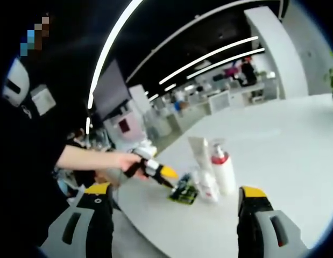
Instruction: Arrange the skincare products in the storage area until every visible bottle or jar stands upright without overlapping.
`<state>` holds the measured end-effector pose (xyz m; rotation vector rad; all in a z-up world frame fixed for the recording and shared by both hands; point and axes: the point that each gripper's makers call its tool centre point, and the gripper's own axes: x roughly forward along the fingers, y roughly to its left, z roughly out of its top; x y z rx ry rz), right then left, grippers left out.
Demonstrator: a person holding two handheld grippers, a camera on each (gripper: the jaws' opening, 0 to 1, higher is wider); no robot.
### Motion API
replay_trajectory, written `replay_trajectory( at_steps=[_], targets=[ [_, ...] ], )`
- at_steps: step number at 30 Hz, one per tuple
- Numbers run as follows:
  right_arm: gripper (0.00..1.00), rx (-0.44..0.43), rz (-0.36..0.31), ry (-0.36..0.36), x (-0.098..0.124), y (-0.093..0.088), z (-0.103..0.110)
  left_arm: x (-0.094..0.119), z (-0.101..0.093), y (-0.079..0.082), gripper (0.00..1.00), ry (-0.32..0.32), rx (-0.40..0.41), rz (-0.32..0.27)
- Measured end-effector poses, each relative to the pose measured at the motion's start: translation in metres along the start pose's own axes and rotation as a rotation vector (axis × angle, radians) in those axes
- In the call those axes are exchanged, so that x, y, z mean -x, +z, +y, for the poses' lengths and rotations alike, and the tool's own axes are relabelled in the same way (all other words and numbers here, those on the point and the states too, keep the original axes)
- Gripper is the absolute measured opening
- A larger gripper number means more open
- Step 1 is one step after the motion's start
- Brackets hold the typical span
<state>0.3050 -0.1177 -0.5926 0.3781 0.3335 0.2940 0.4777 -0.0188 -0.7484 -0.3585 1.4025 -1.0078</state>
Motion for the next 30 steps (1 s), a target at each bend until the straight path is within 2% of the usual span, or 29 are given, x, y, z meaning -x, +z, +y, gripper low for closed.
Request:
replay_trajectory(
  at_steps=[5,7,9,10,12,14,16,20,24,26,28,30],
  targets=[
    [0.98,0.038,0.000,-0.010,0.000,0.001,-0.001,0.002,0.000,0.001,0.67,0.001,-0.005,-0.005],
    [0.92,0.100,-0.033,-0.005,-0.001,0.008,0.001,0.005,-0.001,0.002,0.67,-0.002,-0.010,-0.015],
    [0.78,0.169,-0.078,-0.004,-0.001,0.018,0.006,0.009,-0.008,0.004,0.67,-0.018,-0.026,-0.035],
    [0.73,0.160,-0.085,0.011,-0.002,0.019,0.010,0.011,-0.011,0.005,0.68,-0.030,-0.047,-0.048],
    [0.70,0.139,-0.103,0.041,-0.005,0.023,0.015,0.017,-0.019,0.003,0.70,-0.047,-0.091,-0.065],
    [0.73,0.180,-0.113,0.039,-0.010,0.026,0.017,0.022,-0.026,0.004,0.73,-0.067,-0.158,-0.089],
    [0.73,0.238,-0.115,0.019,-0.013,0.028,0.014,0.029,-0.032,0.001,0.82,-0.077,-0.225,-0.108],
    [0.68,0.254,-0.143,0.012,-0.016,0.037,0.016,0.046,-0.043,-0.005,0.93,-0.087,-0.337,-0.150],
    [0.48,0.325,-0.129,-0.005,-0.015,0.042,0.015,0.063,-0.052,-0.012,0.99,-0.077,-0.444,-0.197],
    [0.48,0.335,-0.120,-0.016,-0.016,0.041,0.013,0.073,-0.052,-0.016,0.99,-0.049,-0.508,-0.220],
    [0.54,0.310,-0.119,-0.011,-0.016,0.041,0.014,0.081,-0.054,-0.019,0.99,-0.035,-0.539,-0.241],
    [0.55,0.289,-0.099,-0.010,-0.016,0.039,0.015,0.091,-0.055,-0.024,0.99,-0.022,-0.566,-0.265]
  ],
)
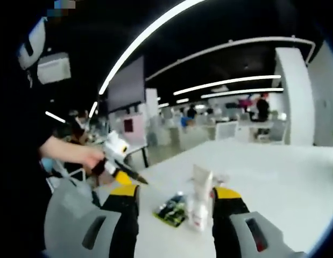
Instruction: Arrange the skincare products in the storage area until every visible bottle or jar stands upright without overlapping.
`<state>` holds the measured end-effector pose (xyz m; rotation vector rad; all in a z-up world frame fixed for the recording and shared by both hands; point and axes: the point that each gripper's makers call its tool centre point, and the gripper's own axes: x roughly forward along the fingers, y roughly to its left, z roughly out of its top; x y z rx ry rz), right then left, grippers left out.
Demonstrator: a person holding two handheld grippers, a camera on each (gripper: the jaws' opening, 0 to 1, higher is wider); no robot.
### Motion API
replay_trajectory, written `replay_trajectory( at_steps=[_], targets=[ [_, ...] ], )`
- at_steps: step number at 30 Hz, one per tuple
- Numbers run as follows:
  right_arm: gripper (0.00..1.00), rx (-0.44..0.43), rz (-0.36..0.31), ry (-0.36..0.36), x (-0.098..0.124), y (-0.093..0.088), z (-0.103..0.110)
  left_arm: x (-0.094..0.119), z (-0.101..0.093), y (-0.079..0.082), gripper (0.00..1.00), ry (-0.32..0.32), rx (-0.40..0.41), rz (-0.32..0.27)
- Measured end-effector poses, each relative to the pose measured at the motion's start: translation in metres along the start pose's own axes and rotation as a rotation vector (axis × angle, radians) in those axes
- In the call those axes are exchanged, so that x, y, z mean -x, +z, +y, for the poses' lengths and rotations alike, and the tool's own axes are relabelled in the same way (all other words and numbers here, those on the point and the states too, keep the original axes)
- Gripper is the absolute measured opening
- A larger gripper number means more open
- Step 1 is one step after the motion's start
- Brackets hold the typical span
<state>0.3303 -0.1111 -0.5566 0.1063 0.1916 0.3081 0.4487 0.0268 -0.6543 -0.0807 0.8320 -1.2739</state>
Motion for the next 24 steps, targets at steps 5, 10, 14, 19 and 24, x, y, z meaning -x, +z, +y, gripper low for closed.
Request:
replay_trajectory(
  at_steps=[5,10,14,19,24],
  targets=[
    [0.71,-0.025,0.074,0.009,-0.002,-0.013,0.006,0.023,-0.001,-0.014,0.99,0.061,-0.094,0.039],
    [0.88,-0.002,0.099,0.009,-0.004,-0.019,0.012,0.044,-0.009,-0.012,0.99,0.101,-0.132,0.000],
    [0.99,-0.065,0.188,0.023,-0.006,-0.037,0.014,0.062,-0.016,-0.004,0.99,0.136,-0.179,-0.045],
    [0.99,-0.050,0.181,-0.009,-0.003,-0.040,0.011,0.081,-0.015,-0.011,0.99,0.197,-0.238,-0.013],
    [0.99,0.015,0.278,-0.031,0.013,-0.051,0.014,0.099,-0.010,-0.026,0.99,0.242,-0.250,-0.016]
  ],
)
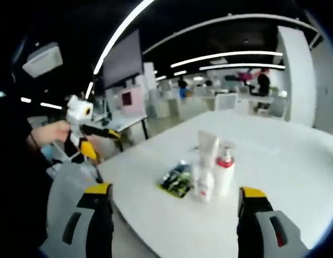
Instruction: Arrange the skincare products in the storage area until every visible bottle or jar stands upright without overlapping.
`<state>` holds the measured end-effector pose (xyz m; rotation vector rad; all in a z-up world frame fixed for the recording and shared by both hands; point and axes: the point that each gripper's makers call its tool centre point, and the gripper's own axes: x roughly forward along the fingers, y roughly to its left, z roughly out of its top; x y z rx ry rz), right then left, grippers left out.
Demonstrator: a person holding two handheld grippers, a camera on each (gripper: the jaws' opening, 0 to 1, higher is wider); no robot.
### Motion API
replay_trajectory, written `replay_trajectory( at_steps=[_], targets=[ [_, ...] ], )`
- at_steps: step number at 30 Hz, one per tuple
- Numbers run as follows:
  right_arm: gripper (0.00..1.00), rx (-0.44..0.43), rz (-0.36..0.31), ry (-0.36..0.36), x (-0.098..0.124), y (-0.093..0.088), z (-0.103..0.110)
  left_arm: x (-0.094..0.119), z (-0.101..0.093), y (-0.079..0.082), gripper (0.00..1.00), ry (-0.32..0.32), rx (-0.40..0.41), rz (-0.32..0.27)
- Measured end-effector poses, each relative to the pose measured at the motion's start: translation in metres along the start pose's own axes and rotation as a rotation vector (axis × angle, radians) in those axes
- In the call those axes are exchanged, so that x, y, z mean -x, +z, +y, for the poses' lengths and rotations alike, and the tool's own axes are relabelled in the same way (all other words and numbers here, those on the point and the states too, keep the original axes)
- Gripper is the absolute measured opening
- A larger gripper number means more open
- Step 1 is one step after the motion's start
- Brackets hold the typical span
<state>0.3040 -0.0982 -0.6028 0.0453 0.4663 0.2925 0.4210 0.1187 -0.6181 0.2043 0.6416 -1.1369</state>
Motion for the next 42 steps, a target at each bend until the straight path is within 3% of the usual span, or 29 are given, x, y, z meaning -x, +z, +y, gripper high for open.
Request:
replay_trajectory(
  at_steps=[6,9,12,20,25,34,36,39,42],
  targets=[
    [0.99,0.064,0.047,-0.022,0.011,-0.004,0.004,0.010,0.012,-0.021,0.99,0.026,0.079,-0.001],
    [0.99,0.047,0.023,-0.018,0.013,-0.003,0.003,0.014,0.013,-0.025,0.99,0.036,0.096,0.004],
    [0.99,-0.039,-0.025,0.000,0.011,0.000,0.002,0.014,0.010,-0.023,0.99,0.027,0.097,0.002],
    [0.99,-0.037,-0.019,-0.002,0.012,-0.001,0.001,0.009,0.004,-0.012,0.99,0.005,0.114,-0.036],
    [0.99,-0.052,-0.029,-0.001,0.011,-0.002,0.001,0.007,0.004,-0.018,0.99,0.006,0.103,-0.002],
    [0.99,-0.066,-0.044,-0.024,0.014,-0.004,-0.007,-0.004,0.008,-0.013,0.99,0.006,0.107,0.013],
    [0.97,-0.053,-0.048,-0.022,0.014,-0.005,-0.008,-0.006,0.006,-0.010,0.99,-0.003,0.102,0.014],
    [0.78,-0.050,-0.059,-0.002,0.012,-0.002,-0.007,-0.011,0.003,-0.006,0.99,-0.015,0.094,0.014],
    [0.78,-0.023,-0.086,-0.013,0.009,0.004,-0.011,-0.017,0.003,-0.006,0.99,-0.022,0.088,0.026]
  ],
)
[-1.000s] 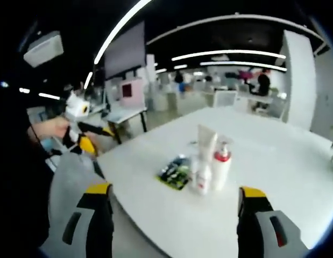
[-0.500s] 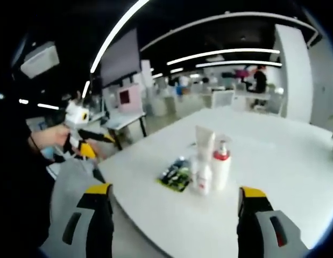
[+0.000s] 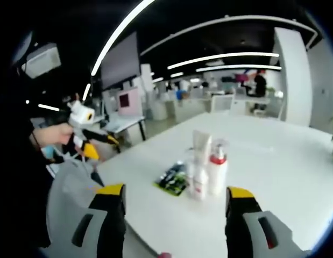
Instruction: Arrange the skincare products in the storage area until every visible bottle or jar stands upright without overlapping.
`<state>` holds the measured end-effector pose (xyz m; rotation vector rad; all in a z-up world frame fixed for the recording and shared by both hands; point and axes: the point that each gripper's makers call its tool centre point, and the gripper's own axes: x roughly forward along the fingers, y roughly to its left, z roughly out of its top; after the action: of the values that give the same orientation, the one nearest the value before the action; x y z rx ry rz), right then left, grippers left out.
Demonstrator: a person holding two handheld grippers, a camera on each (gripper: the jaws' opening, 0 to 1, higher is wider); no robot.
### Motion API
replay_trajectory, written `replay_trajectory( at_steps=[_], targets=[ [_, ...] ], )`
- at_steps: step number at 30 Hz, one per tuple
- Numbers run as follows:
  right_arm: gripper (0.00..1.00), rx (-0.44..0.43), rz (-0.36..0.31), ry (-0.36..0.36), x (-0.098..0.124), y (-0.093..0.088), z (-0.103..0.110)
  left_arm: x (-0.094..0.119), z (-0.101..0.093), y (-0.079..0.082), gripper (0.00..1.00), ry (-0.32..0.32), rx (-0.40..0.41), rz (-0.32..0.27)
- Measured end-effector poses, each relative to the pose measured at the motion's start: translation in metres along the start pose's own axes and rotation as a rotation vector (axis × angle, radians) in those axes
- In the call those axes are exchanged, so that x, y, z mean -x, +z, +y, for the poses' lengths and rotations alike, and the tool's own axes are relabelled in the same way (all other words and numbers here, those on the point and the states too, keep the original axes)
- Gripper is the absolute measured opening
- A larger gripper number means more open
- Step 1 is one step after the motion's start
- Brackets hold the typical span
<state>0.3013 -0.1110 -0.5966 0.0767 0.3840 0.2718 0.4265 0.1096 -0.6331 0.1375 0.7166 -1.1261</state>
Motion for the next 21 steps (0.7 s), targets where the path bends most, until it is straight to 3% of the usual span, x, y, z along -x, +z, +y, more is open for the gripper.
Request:
replay_trajectory(
  at_steps=[2,7,10,12,13,14,21],
  targets=[
    [0.72,0.002,-0.003,0.002,-0.002,0.001,-0.002,-0.004,0.001,-0.001,0.99,-0.003,-0.001,0.011],
    [0.73,0.002,-0.012,0.020,-0.007,0.001,-0.006,-0.012,0.006,0.001,0.98,-0.009,0.007,0.025],
    [0.81,-0.059,-0.022,0.057,-0.011,0.002,-0.005,-0.017,0.011,0.002,0.97,-0.010,0.014,0.030],
    [0.86,-0.043,-0.005,0.017,-0.016,-0.001,-0.014,-0.021,0.015,0.003,0.97,-0.009,0.019,0.036],
    [0.99,-0.050,-0.004,-0.009,-0.019,-0.002,-0.020,-0.023,0.017,0.004,0.97,-0.010,0.022,0.040],
    [1.00,-0.056,-0.007,-0.032,-0.021,-0.001,-0.024,-0.025,0.018,0.004,0.96,-0.012,0.024,0.042],
    [1.00,-0.098,0.023,-0.026,-0.033,-0.006,-0.036,-0.049,0.029,0.011,0.95,-0.030,0.038,0.062]
  ],
)
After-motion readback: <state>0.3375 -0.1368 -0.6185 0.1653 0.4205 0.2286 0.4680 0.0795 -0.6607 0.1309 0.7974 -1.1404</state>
